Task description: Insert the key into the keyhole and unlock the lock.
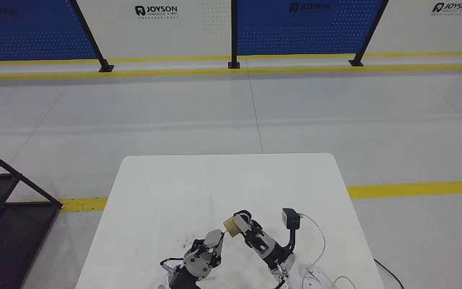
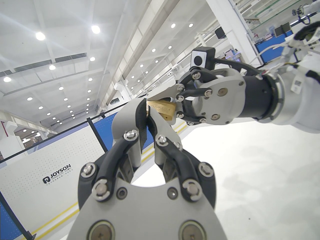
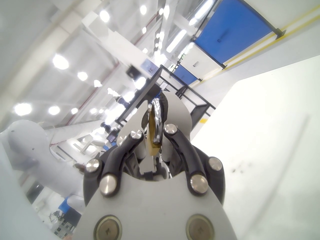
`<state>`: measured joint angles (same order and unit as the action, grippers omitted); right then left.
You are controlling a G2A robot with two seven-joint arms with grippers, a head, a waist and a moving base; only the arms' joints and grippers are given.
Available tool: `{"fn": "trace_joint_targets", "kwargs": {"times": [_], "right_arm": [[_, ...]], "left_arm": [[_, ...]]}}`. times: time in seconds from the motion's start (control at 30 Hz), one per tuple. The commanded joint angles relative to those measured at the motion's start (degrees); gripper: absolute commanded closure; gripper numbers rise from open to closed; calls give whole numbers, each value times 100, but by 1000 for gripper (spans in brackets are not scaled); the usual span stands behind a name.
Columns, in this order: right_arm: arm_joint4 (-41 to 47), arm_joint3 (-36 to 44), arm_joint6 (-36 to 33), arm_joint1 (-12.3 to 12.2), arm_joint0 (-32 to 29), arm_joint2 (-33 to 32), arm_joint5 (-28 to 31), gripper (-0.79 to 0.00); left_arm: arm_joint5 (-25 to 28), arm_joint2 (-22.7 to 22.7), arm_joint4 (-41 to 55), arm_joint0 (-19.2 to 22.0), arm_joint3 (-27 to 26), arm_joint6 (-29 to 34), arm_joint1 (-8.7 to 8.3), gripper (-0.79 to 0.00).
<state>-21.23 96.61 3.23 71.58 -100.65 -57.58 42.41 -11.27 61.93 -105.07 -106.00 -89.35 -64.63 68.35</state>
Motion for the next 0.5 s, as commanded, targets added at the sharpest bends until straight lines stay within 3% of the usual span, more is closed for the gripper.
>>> {"fn": "trace_joint_targets", "kwargs": {"times": [0.0, 0.2, 0.3, 0.33, 0.47], "right_arm": [[14, 0, 7, -1, 3, -3, -3, 0], [28, 0, 15, -4, 3, -2, -3, 0], [31, 0, 15, -7, 4, -4, -2, 0], [35, 1, 26, -7, 4, -10, -9, 0], [37, 1, 54, -11, 3, -32, -7, 0]], "left_arm": [[-21, 7, -36, 9, 6, -74, -7, 0], [-107, 3, -42, 25, 38, -146, -15, 0], [-34, -6, 135, 19, 7, -224, -13, -336], [62, -19, 262, 1, -14, -237, -12, -785], [324, 60, 690, -78, -125, -329, -26, -785]]}}
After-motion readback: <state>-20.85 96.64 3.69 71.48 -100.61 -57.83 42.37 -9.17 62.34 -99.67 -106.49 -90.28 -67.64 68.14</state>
